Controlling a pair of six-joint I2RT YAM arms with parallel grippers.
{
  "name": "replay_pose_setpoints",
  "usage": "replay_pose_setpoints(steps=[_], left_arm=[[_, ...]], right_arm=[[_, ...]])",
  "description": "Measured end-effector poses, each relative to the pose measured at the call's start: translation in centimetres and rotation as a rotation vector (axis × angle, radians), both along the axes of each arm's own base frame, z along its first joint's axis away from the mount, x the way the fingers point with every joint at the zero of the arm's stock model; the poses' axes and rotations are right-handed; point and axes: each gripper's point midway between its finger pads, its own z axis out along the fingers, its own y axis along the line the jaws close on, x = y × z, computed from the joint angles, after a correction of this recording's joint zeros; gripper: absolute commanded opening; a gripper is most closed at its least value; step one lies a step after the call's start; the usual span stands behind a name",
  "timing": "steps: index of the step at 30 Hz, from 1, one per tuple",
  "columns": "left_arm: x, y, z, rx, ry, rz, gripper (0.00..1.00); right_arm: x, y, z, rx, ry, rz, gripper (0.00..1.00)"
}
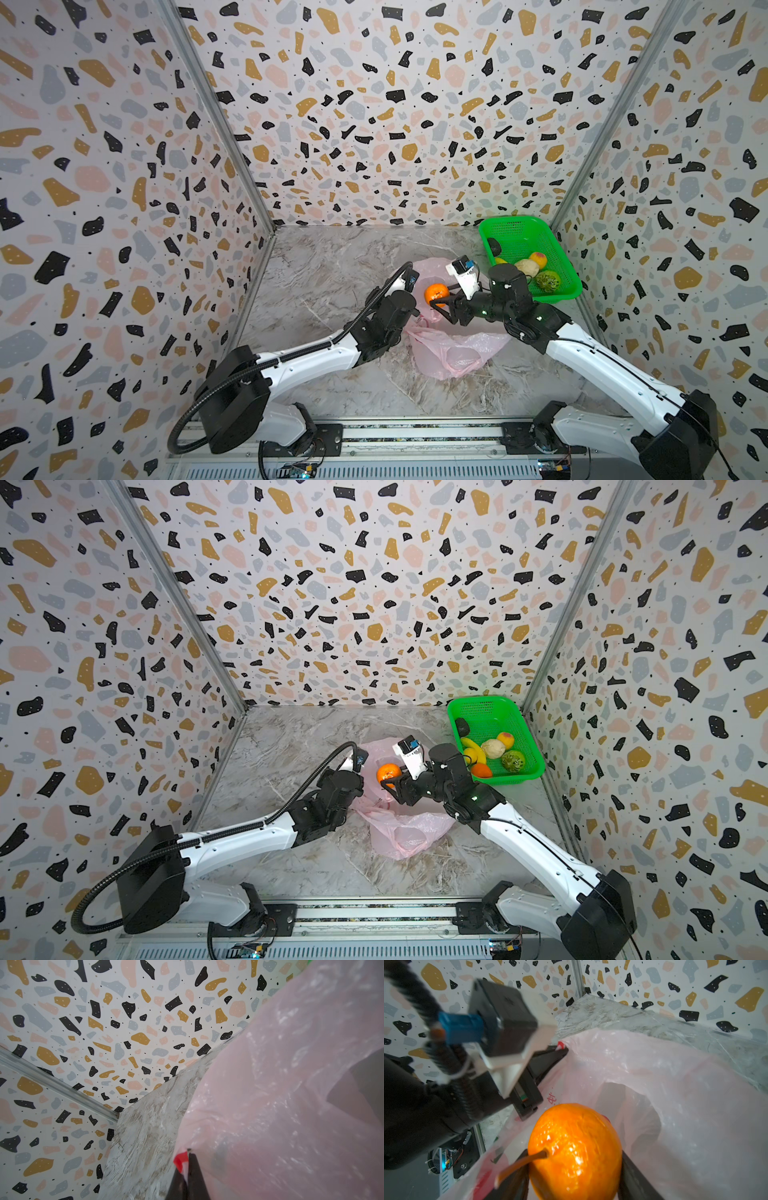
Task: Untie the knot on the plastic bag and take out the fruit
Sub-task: 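Carry the orange to the green basket with the right gripper, then lower the orange into the basket and open the right gripper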
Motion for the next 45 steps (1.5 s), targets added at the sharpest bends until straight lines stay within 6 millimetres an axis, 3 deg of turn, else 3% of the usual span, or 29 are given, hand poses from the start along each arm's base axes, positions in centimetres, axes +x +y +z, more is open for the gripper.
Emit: replay_pose_setpoints(steps=[5,12,19,23,28,34,40,45], left_arm=[[0.2,-0.3,-0.9,0.032,0.024,-0.002,0.0],[0.4,-0.5,-1.3,0.077,0.04,-0.011,0.0],[-0.1,-1.0,-1.1,0.124,0.03,-0.029,0.0],[0.0,-0.6,-0.9,0.136,0.021,-0.008,0.0],[0.4,0.2,-0.9,0.139,0.019,0.02,0.0],[1.2,0.9,-1.0,0.145,0.024,0.048,0.0],[1.8,1.1,-1.2,0.149,0.03,0.064,0.0],[2.1,1.5,-1.4,0.146,0.032,0.077,0.0]], right_arm=[[-0.1,0.1,1.4,0.047,-0.014,0.002,0.62],[1.6,-2.1,4.1,0.119,-0.046,-0.102,0.62],[6.3,-6.1,6.5,0.164,-0.091,-0.341,0.62],[9.1,-9.2,6.9,0.163,-0.097,-0.461,0.62],[13.6,-15.2,4.4,0.107,-0.043,-0.654,0.62],[18.4,-20.7,-1.1,0.031,0.071,-0.833,0.62],[23.2,-25.1,-4.6,-0.003,0.124,-0.97,0.61],[26.8,-26.9,-6.5,-0.027,0.138,-1.017,0.62]])
